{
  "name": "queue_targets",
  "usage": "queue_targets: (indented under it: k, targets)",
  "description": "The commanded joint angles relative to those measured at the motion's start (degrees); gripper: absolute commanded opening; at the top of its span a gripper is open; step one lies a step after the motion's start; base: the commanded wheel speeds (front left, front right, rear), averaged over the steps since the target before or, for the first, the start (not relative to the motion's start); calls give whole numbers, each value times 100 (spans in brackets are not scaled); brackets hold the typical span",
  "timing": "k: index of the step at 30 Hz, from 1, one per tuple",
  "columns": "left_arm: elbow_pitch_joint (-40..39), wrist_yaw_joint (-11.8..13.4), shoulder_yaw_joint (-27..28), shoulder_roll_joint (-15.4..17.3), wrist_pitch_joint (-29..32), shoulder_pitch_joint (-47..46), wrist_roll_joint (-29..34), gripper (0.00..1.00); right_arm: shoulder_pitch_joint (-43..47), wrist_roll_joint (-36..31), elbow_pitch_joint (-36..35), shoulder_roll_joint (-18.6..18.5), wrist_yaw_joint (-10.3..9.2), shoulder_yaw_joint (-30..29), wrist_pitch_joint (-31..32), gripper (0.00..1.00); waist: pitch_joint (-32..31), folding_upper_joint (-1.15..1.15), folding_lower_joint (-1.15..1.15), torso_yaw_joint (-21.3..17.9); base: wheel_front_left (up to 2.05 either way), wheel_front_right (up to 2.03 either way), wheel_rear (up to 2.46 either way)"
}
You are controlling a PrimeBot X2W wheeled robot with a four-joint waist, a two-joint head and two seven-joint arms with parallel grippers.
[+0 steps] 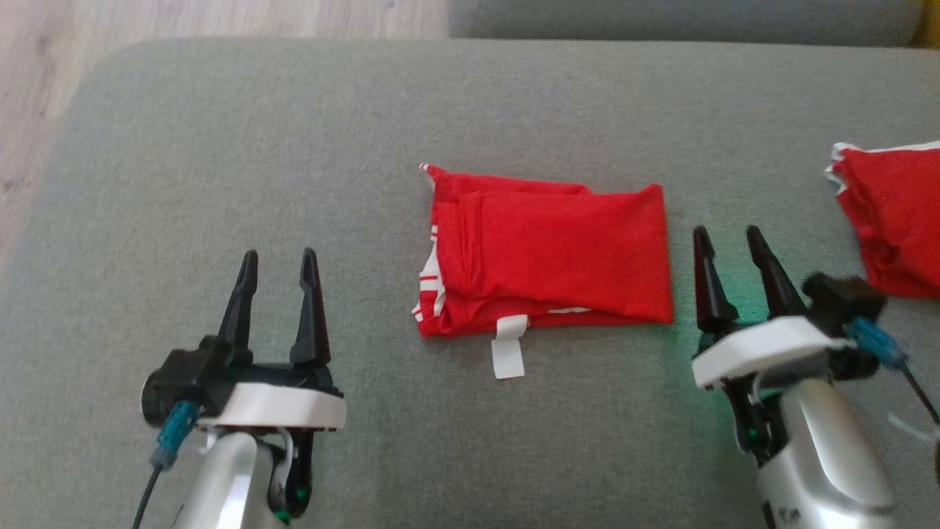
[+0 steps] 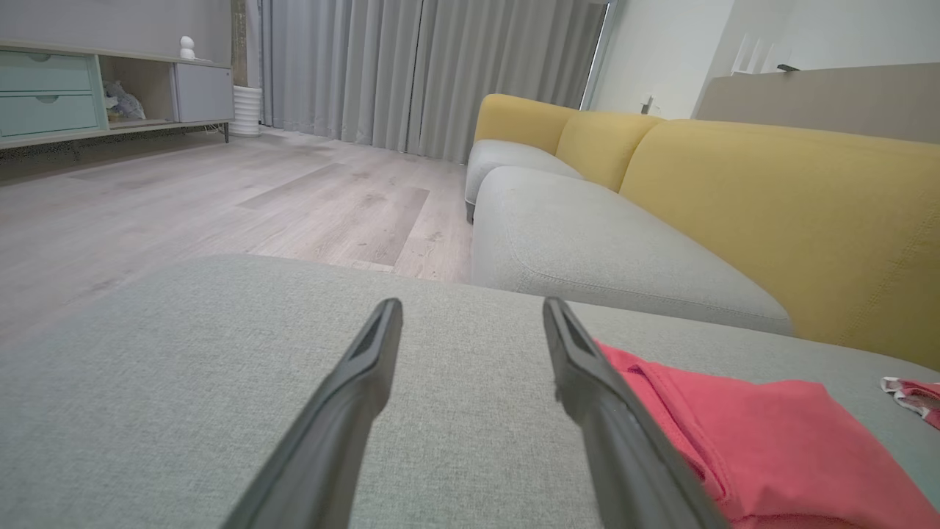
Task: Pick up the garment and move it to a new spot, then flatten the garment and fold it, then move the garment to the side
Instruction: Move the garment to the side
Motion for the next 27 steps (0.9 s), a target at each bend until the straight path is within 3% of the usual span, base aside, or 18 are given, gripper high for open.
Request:
queue_targets:
  k: [1,15,16,17,18,27]
  targets:
    - [-183,-7,114,36,-55,-253,-38,100,-271,57,-6,19,-4,215,107,100,148,0,-1,124,0,0,0]
    - [-106,29,-86,36,-55,-476,-115,100,-963,347,1677,19,-4,839,578,100,359,0,-1,460,0,0,0]
    - [-104,38,-93,36,-55,-478,-116,100,-1000,334,1751,19,-4,894,561,62,349,0,-1,460,0,0,0]
    - [-104,38,-93,36,-55,-478,-116,100,-1000,334,1751,19,-4,894,561,62,349,0,-1,460,0,0,0]
    - [-103,43,-103,36,-55,-479,-106,100,-1035,302,1809,19,-4,934,508,0,336,0,-1,456,0,0,0]
    - [-72,56,-164,36,-55,-392,-52,100,-1255,-391,2033,19,-4,848,-10,0,34,0,-1,208,0,0,0]
